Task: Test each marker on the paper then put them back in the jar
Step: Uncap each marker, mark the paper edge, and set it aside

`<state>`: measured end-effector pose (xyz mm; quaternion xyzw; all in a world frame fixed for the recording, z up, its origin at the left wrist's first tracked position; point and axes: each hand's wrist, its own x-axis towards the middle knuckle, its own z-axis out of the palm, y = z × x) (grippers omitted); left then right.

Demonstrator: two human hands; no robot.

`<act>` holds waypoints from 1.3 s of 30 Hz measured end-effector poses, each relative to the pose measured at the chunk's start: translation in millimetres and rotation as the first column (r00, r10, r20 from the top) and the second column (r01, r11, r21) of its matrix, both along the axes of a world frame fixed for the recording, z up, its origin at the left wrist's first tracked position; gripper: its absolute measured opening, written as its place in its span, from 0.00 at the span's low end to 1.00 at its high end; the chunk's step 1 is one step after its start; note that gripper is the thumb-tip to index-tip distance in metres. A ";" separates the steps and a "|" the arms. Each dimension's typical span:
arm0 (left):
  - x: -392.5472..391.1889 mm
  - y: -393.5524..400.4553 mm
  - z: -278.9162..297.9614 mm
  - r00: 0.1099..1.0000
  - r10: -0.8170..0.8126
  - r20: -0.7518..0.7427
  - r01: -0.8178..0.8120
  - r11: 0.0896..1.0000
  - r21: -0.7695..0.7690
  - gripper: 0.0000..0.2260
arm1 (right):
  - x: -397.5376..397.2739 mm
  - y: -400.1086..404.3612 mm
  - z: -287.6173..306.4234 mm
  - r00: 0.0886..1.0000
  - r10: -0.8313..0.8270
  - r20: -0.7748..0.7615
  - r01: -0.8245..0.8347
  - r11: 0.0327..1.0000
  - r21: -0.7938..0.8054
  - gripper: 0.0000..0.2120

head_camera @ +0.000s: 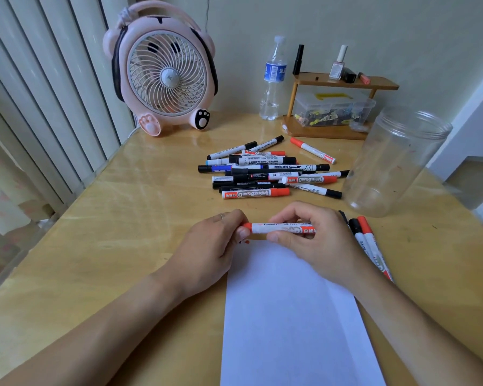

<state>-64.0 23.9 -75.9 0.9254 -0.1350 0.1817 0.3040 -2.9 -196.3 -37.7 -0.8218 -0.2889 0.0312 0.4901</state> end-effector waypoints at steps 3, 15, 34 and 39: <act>-2.2 -3.4 1.2 0.998 0.017 0.068 -0.019 1.000 0.021 0.12 | 0.1 -2.9 2.7 0.998 0.032 -0.062 -0.030 0.999 0.023 0.05; -13.2 -22.3 18.4 0.989 0.021 0.144 -0.027 0.999 0.040 0.11 | -10.2 -21.5 34.6 0.990 0.082 0.112 -0.082 0.997 -0.003 0.09; 7.9 -340.1 19.0 0.954 -0.192 -0.230 0.245 0.941 0.235 0.30 | -83.8 -334.6 27.0 0.611 -0.725 0.318 0.763 0.646 0.006 0.03; 19.2 -375.2 7.0 0.952 -0.202 -0.231 0.266 0.918 0.293 0.29 | -83.8 -386.5 -7.0 0.465 -0.818 0.340 0.879 0.472 -0.068 0.05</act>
